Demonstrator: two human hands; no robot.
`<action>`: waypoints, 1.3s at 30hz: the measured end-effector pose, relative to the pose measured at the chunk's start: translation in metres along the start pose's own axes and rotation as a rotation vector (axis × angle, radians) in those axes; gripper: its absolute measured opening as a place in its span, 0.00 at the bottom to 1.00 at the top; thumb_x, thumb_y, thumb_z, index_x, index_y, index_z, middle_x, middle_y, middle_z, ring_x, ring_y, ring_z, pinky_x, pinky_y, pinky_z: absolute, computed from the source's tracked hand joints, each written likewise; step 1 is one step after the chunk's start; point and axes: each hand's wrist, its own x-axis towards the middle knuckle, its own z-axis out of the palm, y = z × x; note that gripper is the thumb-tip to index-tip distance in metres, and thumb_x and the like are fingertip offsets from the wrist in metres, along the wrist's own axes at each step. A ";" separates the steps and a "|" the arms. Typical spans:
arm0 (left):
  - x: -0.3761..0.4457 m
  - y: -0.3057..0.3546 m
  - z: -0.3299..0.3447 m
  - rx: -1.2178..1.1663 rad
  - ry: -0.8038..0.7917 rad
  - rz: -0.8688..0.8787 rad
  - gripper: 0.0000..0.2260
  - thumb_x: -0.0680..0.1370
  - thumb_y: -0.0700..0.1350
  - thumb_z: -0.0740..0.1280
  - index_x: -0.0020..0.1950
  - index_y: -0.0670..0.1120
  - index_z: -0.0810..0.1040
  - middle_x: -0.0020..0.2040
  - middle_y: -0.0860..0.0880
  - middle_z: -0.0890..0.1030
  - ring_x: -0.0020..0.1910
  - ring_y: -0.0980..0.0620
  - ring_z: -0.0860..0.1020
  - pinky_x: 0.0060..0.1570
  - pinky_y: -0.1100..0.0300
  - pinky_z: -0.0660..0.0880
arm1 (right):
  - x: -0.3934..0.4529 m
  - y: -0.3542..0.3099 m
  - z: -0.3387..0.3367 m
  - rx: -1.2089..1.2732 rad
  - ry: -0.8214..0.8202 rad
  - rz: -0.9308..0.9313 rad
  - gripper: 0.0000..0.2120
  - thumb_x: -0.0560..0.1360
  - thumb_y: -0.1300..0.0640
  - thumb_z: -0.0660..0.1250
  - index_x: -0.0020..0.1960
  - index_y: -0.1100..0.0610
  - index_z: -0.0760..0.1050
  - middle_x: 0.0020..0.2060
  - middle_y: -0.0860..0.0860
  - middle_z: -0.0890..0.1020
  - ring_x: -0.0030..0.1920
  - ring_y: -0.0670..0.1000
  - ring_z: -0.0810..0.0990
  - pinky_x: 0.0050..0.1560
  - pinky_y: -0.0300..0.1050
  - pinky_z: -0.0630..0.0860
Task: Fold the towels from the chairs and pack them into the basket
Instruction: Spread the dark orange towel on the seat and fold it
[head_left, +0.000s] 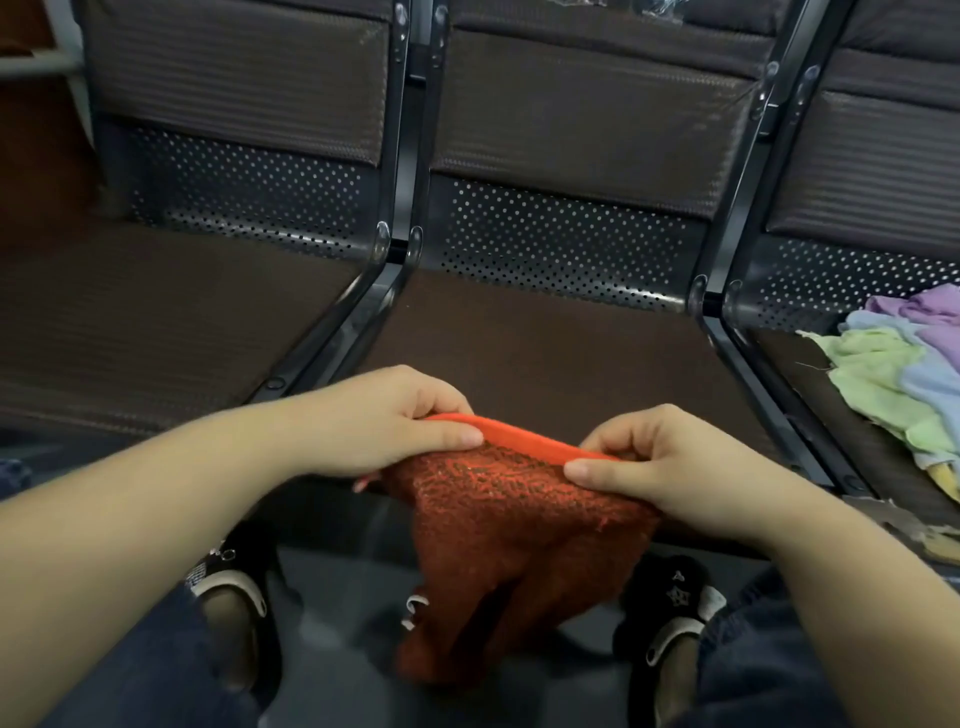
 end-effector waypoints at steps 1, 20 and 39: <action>0.000 -0.005 -0.006 0.082 0.004 -0.002 0.07 0.79 0.48 0.65 0.41 0.52 0.78 0.27 0.59 0.75 0.24 0.61 0.72 0.29 0.69 0.70 | 0.001 0.004 -0.003 -0.066 -0.031 0.051 0.07 0.71 0.51 0.72 0.39 0.55 0.82 0.32 0.48 0.82 0.32 0.42 0.76 0.38 0.36 0.72; -0.013 -0.082 -0.051 -0.030 -0.224 -0.596 0.07 0.79 0.39 0.64 0.42 0.40 0.79 0.33 0.47 0.80 0.30 0.54 0.77 0.29 0.65 0.74 | 0.002 0.079 -0.069 0.255 -0.185 0.613 0.32 0.48 0.48 0.84 0.46 0.61 0.78 0.37 0.58 0.80 0.36 0.51 0.80 0.37 0.41 0.78; 0.047 -0.091 -0.004 -0.277 0.646 -0.460 0.23 0.80 0.48 0.64 0.71 0.40 0.64 0.53 0.43 0.81 0.55 0.45 0.81 0.57 0.52 0.75 | 0.053 0.072 -0.029 -0.235 0.699 0.429 0.20 0.77 0.53 0.65 0.66 0.59 0.70 0.60 0.58 0.79 0.62 0.56 0.76 0.61 0.46 0.70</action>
